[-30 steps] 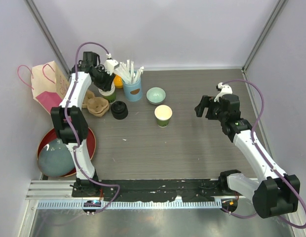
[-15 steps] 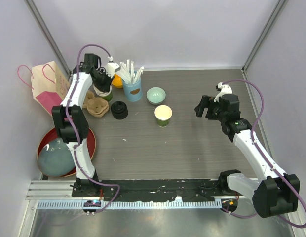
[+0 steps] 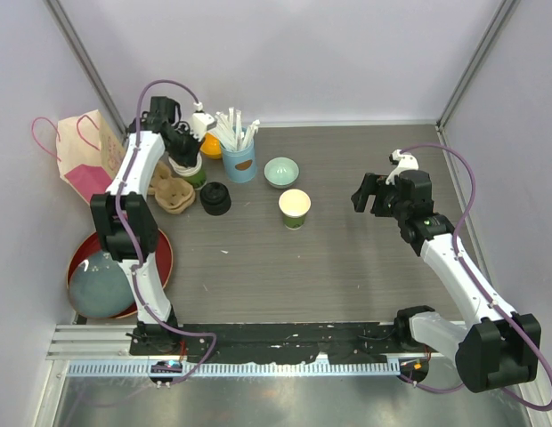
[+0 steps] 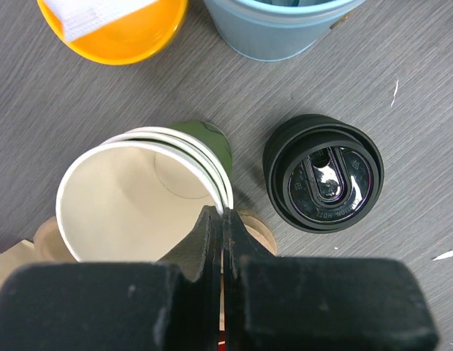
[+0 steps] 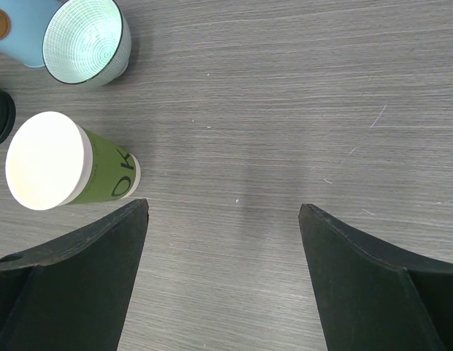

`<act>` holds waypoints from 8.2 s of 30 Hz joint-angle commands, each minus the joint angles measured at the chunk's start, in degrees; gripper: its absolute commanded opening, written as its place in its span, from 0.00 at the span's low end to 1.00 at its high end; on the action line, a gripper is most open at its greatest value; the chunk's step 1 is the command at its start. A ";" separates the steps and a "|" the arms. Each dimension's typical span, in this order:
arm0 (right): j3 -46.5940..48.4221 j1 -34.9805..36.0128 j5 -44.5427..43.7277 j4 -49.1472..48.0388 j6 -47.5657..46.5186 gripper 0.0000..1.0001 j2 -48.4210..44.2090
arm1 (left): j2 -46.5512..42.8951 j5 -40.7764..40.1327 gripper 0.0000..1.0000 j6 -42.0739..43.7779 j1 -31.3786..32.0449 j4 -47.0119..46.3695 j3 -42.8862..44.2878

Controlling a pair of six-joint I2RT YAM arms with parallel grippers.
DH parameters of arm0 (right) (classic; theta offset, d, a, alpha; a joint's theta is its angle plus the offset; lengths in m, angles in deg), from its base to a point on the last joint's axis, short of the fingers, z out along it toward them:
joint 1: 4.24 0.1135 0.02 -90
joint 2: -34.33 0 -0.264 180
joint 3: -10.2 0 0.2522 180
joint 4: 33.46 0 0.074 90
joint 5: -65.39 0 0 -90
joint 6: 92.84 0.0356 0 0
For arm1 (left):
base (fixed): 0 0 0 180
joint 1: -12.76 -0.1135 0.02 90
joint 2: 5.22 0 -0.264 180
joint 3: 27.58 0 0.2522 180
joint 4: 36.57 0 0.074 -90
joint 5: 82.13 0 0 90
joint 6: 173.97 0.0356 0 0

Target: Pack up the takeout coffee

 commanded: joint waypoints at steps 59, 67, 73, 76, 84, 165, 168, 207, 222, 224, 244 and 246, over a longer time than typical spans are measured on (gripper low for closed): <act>5.06 6.63 -1.57 -2.40 4.35 0.84 -3.36 | -29.41 -3.96 0.00 0.38 31.29 7.86 -21.83; 4.01 6.55 -2.44 -1.61 3.64 0.84 -4.76 | -22.65 -7.31 0.00 0.81 33.77 -0.26 -24.65; 3.65 6.63 -3.06 -1.08 2.85 0.84 -5.47 | -18.42 -5.57 0.00 1.08 33.68 -0.53 -24.47; 3.65 6.55 -3.06 -0.91 2.68 0.84 -5.56 | -17.54 -4.42 0.00 1.17 33.51 -0.35 -24.82; 3.57 6.63 -3.06 -0.82 2.32 0.84 -5.64 | -16.48 -0.73 0.01 0.82 31.14 1.85 -23.94; 2.34 6.55 0.98 0.67 -0.05 0.84 -3.53 | 0.48 8.86 0.34 4.07 4.06 -6.42 -10.85; 2.34 6.63 0.98 0.76 -0.22 0.84 -3.62 | -0.66 7.99 0.34 4.16 4.06 -6.59 -12.86; 2.07 6.63 2.92 -0.03 -0.05 0.84 -1.16 | -1.80 -6.52 0.55 -18.43 4.15 -16.87 -18.32; 1.98 6.63 3.53 -0.03 -0.14 0.84 -0.90 | -3.47 -2.30 0.52 -15.00 5.21 -15.47 -20.43; 1.90 6.54 3.53 -0.03 -0.14 0.84 -0.98 | -2.95 -2.92 0.49 -14.83 5.21 -15.21 -20.08; 1.46 6.63 3.62 -0.03 -0.22 0.84 -1.60 | -4.44 -3.45 0.17 -13.86 5.29 -13.62 -20.34; 1.37 6.63 3.53 -0.03 -0.14 0.84 -1.86 | -4.61 -3.36 0.12 -13.95 5.29 -13.27 -20.17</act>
